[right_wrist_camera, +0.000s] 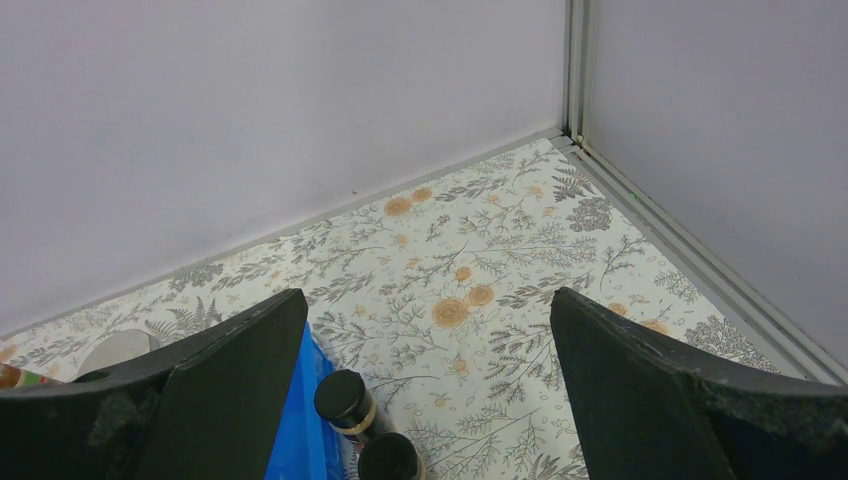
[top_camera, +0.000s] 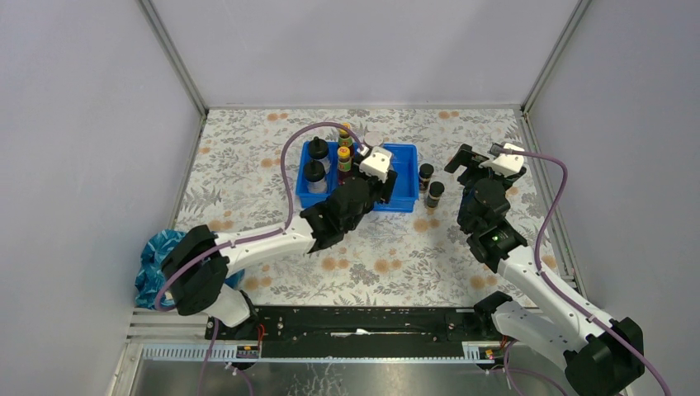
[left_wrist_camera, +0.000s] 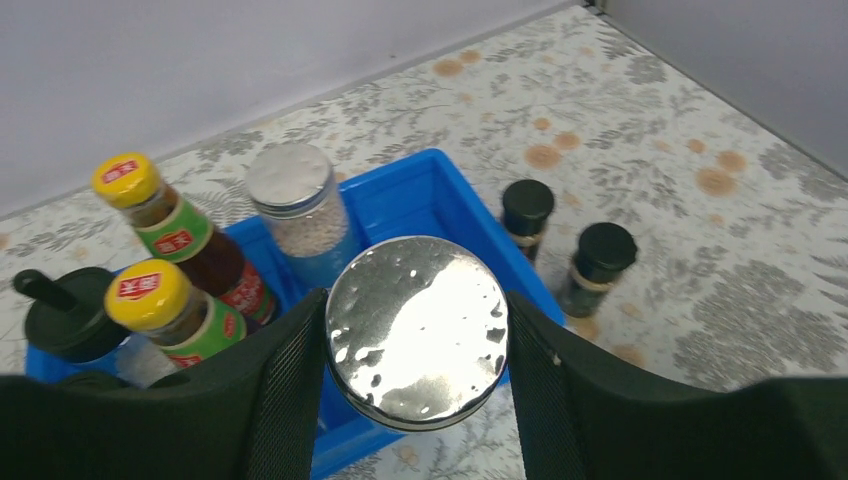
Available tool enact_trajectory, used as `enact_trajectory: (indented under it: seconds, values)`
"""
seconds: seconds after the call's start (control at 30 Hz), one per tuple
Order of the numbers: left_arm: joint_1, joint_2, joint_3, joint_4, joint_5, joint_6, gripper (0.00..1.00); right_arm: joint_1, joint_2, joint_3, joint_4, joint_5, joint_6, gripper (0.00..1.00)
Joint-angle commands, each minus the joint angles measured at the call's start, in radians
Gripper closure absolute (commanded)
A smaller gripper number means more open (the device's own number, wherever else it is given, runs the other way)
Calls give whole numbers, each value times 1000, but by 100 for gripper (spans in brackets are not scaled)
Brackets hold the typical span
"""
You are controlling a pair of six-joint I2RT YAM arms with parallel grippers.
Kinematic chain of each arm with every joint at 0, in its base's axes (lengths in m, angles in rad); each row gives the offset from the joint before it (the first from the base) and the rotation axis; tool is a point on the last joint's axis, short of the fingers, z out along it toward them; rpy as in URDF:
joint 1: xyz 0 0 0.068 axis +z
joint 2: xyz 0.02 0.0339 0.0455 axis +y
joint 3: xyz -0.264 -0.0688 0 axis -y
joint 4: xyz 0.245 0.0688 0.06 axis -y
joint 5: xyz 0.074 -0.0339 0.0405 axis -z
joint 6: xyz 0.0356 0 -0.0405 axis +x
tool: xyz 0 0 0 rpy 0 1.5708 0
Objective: Organize the condiment bottles
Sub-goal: Place the bottle in the storage box.
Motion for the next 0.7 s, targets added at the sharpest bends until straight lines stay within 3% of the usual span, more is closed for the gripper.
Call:
enact_trajectory:
  seconds: [0.0,0.67]
  values:
    - [50,21,-4,191,-78,23,100,-6,-18,-3,35,4,13,0]
    - [192,141,27,279,58,-33,100,-7,22,-2,61,-1,7,0]
